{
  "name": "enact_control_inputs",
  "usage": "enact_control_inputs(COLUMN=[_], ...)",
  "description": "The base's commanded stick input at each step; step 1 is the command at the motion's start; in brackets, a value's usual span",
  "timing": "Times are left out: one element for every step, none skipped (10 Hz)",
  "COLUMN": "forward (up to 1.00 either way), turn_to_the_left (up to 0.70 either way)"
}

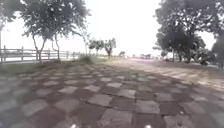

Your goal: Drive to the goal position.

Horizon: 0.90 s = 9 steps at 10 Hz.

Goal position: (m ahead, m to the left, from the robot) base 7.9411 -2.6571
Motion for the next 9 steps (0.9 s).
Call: enact_control_inputs(forward=[1.00,1.00,1.00,1.00,1.00,1.00,1.00,1.00,1.00], turn_to_the_left=[0.00,0.00,0.00,0.00,0.00,0.00,0.00,0.00,0.00])
